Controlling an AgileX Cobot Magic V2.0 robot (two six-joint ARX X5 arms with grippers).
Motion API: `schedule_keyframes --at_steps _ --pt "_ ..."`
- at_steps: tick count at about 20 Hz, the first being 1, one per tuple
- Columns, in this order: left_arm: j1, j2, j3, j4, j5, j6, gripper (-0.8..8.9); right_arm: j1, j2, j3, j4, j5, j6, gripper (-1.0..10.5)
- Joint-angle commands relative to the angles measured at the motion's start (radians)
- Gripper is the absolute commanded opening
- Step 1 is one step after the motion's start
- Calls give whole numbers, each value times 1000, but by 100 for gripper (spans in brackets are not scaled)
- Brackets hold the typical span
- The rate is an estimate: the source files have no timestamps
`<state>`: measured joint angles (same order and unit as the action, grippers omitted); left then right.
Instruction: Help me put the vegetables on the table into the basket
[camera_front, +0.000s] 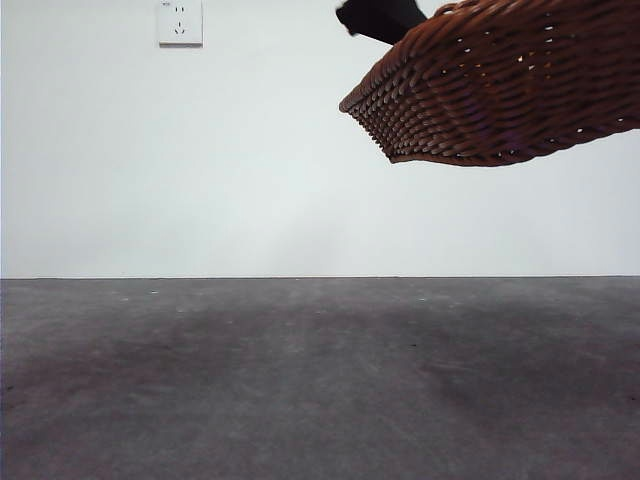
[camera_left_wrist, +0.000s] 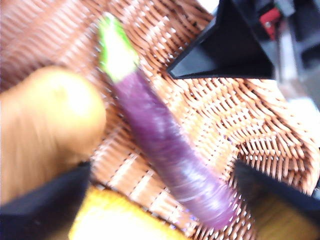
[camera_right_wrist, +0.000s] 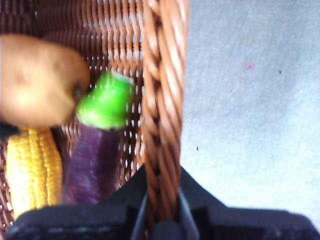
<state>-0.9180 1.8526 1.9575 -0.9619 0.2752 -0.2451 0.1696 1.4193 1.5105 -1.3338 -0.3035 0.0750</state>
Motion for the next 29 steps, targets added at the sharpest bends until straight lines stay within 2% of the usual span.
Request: schedule_keyframes --at_steps 1,4,5,7,8,13,15,20,25,29 --pt "16 -109 -2 -6 -43 49 543 -2 5 -6 30 -11 3 -8" --pt "34 -277 -2 -172 -173 148 524 -23 26 -6 58 -11 3 -8" --pt "37 -340 -2 -255 -255 171 453 -33 46 -6 61 -10 -3 -8" --pt "37 -458 -3 -360 -396 176 125 -55 105 -6 86 -11 -29 -8" --pt "36 -511 -3 -359 -397 175 -2 -61 134 -6 111 -17 -31 -8" --pt "36 -747 -6 -360 -391 106 -9 -97 311 0 257 -78 -58 -8" --pt "36 -826 -36 -360 -347 87 -9 -120 391 12 285 -114 -72 -8" --pt "36 -1048 -285 -359 -324 16 -9 -145 544 77 288 -147 -106 -8" --pt "36 -1225 -573 -360 -327 -68 -8 -152 618 183 299 -149 -103 -8" --pt "36 -1262 -640 -360 -320 -95 -3 -172 655 210 311 -150 -103 -8"
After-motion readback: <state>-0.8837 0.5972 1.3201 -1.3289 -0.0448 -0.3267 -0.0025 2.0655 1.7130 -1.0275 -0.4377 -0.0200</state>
